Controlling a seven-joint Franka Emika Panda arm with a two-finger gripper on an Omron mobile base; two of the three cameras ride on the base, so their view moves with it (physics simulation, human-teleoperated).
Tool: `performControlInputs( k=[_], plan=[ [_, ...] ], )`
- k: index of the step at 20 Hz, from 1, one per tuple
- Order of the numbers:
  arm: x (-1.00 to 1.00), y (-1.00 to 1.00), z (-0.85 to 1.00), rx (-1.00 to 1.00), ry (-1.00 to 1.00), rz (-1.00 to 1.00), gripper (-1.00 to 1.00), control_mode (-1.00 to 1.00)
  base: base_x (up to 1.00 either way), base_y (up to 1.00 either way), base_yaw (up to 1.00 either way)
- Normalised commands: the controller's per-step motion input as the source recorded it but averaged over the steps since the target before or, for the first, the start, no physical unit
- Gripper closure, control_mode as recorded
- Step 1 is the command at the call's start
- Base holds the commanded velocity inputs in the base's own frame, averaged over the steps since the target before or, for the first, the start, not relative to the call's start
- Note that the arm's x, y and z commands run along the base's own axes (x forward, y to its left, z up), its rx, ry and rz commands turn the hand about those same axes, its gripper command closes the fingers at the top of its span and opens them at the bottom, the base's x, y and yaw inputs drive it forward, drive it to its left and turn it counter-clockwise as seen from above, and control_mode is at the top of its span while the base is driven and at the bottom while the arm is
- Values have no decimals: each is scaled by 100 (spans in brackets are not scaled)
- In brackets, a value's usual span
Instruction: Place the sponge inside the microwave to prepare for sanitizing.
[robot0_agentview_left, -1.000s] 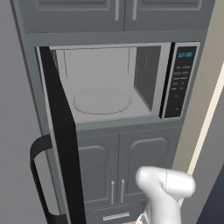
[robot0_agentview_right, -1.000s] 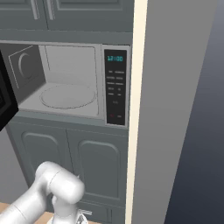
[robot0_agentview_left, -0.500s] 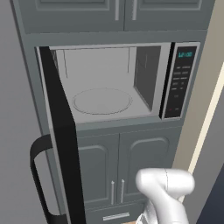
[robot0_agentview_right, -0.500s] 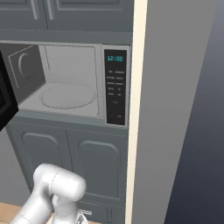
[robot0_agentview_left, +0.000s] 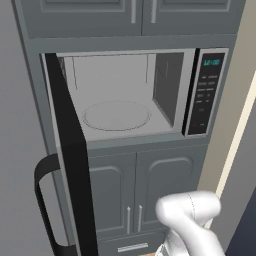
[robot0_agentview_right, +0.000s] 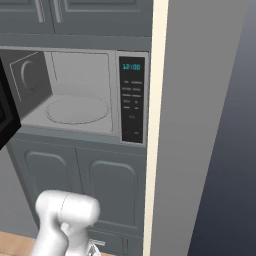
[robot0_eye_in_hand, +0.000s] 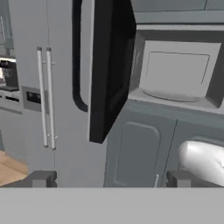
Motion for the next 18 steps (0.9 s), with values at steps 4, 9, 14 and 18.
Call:
performControlInputs(
  k=[4, 9, 14, 18],
  plan=[
    [-1, -86, 0, 14, 5, 8, -100, -100, 0, 0, 0],
    [0, -83, 0, 11, 5, 1, -100, -100, 0, 0, 0],
    [5, -73, 0, 13, 15, 5, -100, -100, 0, 0, 0],
    [8, -76, 5, 11, 22, 4, -100, -100, 0, 0, 0]
  ],
)
